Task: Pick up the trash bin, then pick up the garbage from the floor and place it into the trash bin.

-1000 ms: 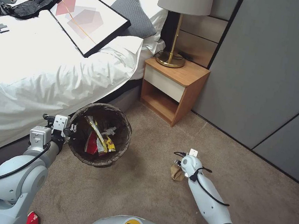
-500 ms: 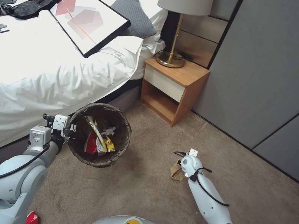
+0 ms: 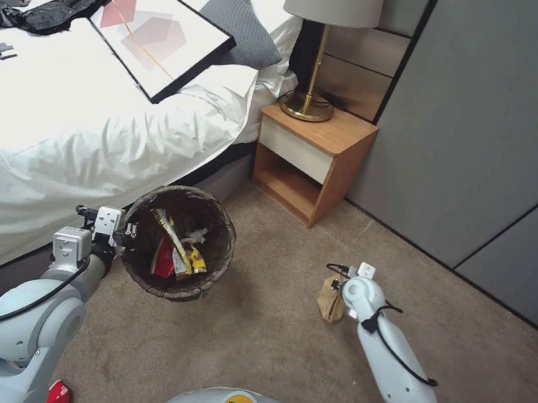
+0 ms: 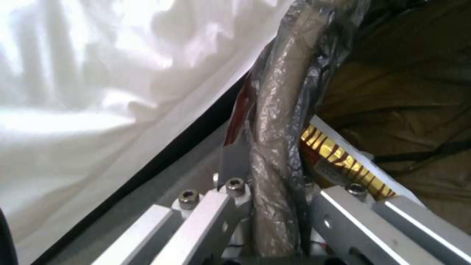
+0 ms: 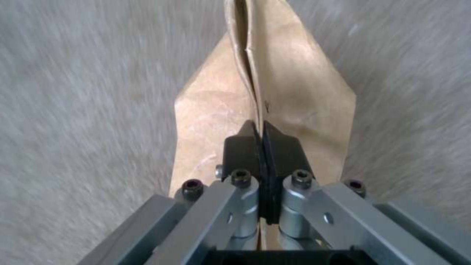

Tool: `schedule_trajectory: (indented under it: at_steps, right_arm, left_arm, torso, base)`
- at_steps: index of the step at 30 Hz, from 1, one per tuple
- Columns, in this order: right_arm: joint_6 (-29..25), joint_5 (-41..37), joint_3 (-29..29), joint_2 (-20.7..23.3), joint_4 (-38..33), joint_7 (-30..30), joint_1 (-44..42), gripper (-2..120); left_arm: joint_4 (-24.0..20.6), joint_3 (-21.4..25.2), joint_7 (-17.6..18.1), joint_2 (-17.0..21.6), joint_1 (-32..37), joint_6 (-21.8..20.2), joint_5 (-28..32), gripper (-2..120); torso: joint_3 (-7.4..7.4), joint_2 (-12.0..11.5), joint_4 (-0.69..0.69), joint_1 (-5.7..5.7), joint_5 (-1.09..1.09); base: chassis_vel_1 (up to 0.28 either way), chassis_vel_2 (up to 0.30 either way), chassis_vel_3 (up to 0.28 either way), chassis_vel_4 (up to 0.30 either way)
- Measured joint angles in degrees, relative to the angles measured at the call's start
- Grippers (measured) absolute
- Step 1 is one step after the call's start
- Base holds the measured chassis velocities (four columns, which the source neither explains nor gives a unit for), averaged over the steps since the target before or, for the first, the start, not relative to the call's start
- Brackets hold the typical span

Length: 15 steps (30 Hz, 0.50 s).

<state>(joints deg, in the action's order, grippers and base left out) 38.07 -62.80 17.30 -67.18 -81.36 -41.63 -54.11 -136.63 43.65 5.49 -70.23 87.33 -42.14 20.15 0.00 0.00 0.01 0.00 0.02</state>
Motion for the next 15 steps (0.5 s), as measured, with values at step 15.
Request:
schedule_trajectory:
  at_steps: [15]
  right_arm:
    - [3.5, -22.2, 9.5, 15.3, -38.5, -7.3, -5.1, 0]
  left_arm:
    - [0.2, -0.9, 0.8, -0.8, 0.0, 0.0, -0.2, 0]
  torso:
    - [0.0, 0.0, -0.01, 0.0, -0.02]
  base:
    - [0.0, 0.0, 0.0, 0.0]
